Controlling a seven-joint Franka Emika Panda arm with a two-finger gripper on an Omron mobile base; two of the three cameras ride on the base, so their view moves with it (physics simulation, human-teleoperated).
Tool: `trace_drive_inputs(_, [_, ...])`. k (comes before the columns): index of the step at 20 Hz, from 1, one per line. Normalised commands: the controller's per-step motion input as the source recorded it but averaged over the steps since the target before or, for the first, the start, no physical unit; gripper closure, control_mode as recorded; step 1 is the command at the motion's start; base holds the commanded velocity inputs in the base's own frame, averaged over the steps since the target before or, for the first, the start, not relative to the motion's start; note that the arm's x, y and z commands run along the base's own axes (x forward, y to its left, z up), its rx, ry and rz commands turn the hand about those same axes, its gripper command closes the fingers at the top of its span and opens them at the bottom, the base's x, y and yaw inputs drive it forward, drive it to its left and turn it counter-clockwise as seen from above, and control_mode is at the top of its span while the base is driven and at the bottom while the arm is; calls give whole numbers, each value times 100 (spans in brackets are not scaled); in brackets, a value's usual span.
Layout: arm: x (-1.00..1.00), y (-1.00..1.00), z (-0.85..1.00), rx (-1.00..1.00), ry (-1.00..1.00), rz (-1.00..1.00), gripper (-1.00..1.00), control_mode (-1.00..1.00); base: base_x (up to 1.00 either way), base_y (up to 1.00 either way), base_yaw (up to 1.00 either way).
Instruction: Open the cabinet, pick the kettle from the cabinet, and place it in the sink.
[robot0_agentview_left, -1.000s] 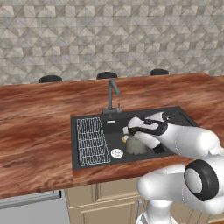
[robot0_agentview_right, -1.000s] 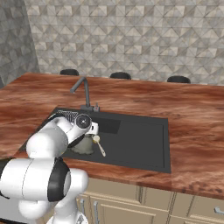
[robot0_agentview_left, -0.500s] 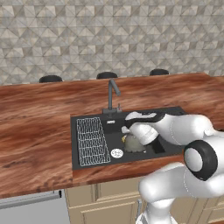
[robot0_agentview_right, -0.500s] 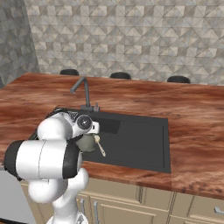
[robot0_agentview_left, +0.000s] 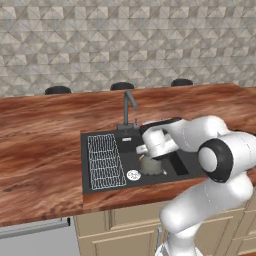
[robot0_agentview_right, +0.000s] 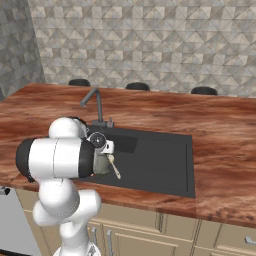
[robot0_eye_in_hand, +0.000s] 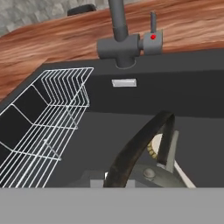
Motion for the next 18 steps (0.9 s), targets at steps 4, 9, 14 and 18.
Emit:
trace_drive_inputs(4, [12,6,-39,-1,0,0,100,-100,0,0,0])
trace_drive_inputs(9, [6,6,-34,-2,-3,0,100,-100,0,0,0])
trace_drive_inputs(14, [5,0,-27,-1,-8,0,100,-100,0,0,0])
trace_drive_inputs(18, [15,0,-24,0,-5,0,100,-100,0,0,0])
